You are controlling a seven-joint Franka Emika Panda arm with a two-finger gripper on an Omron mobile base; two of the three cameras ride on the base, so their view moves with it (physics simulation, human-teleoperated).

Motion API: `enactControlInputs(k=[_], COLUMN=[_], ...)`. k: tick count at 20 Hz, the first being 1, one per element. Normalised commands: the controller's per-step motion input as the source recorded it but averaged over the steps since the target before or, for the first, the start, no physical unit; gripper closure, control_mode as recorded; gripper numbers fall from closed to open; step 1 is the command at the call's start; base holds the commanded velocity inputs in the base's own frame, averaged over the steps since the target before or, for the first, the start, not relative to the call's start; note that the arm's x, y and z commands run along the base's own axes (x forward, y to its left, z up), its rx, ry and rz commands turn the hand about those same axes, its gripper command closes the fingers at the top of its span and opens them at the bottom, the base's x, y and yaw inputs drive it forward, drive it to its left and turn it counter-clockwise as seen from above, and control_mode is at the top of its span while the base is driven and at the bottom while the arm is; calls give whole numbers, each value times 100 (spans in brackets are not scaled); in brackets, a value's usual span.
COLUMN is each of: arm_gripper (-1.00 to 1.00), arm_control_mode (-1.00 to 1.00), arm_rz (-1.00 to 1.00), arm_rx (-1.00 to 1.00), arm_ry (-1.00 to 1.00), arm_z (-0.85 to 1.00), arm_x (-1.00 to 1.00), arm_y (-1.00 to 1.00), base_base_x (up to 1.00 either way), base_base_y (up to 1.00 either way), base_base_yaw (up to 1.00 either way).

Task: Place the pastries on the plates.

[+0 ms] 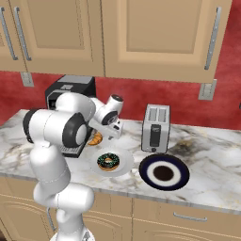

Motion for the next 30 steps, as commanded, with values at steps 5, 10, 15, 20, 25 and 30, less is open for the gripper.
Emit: enactControlInputs(k=[5, 10, 15, 20, 25, 30], arm_gripper=[-100, -100, -100, -100, -100, -100], arm_control_mode=[-100, -100, -100, -100, -100, -100], arm_rz=[0, 0, -1, 0, 0, 0], arm_rx=[0, 0, 0, 0, 1, 0], arm_ry=[0, 0, 0, 1, 1, 0], arm_z=[-35, -14, -8, -19, -14, 0], arm_x=[16, 36, 36, 17, -8, -5], arm_y=[9, 10, 0, 0, 0, 0], base_base_x=[0, 0, 0, 0, 0, 0], base_base_y=[0, 0, 0, 0, 0, 0], base_base_yaw=[0, 0, 0, 0, 0, 0])
